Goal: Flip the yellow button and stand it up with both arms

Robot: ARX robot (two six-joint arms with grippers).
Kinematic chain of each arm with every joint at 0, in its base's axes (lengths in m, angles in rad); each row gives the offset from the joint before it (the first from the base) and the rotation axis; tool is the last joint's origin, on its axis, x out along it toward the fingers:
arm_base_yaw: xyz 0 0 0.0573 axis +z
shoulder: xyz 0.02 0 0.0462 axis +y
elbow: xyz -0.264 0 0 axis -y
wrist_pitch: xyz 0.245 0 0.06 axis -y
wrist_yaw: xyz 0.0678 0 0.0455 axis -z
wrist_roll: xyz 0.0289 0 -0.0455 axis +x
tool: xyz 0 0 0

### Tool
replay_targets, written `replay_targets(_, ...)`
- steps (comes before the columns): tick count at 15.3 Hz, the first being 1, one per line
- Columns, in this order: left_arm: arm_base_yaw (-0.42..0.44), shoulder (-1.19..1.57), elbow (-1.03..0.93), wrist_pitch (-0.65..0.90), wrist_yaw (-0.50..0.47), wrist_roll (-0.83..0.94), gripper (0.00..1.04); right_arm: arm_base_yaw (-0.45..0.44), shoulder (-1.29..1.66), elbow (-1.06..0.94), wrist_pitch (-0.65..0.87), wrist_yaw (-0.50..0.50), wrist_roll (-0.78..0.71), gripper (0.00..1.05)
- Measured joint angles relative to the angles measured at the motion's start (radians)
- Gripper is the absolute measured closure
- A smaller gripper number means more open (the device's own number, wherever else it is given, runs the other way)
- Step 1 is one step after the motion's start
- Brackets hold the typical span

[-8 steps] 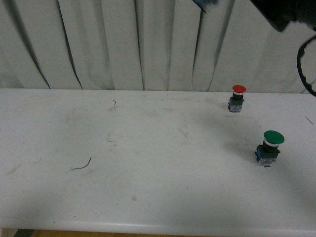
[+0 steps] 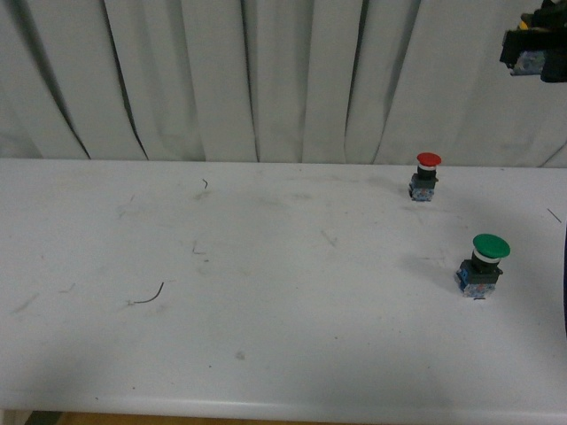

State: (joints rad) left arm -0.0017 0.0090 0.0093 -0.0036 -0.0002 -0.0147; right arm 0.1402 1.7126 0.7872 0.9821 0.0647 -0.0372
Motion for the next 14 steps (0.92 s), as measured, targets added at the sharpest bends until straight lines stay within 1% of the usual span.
replay_targets(3,0.0,0.0,0.0,0.0,0.0,0.0,1.03,-0.062,0.055,0.057,-0.042,0.031,-0.02,0.8)
replay_targets(5,0.0,0.0,0.0,0.0,0.0,0.0,1.03,-0.105,0.122,0.123,-0.121,0.04,-0.014,0.8)
replay_targets(7,0.0,0.0,0.0,0.0,0.0,0.0,1.03,-0.128,0.19,0.193,-0.22,0.039,0.011,0.8)
replay_targets(10,0.0,0.0,0.0,0.0,0.0,0.0,1.03,-0.134,0.322,0.352,-0.381,0.03,0.075,0.8)
replay_targets(14,0.0,0.0,0.0,0.0,0.0,0.0,1.03,-0.077,0.463,0.527,-0.509,0.018,0.115,0.8)
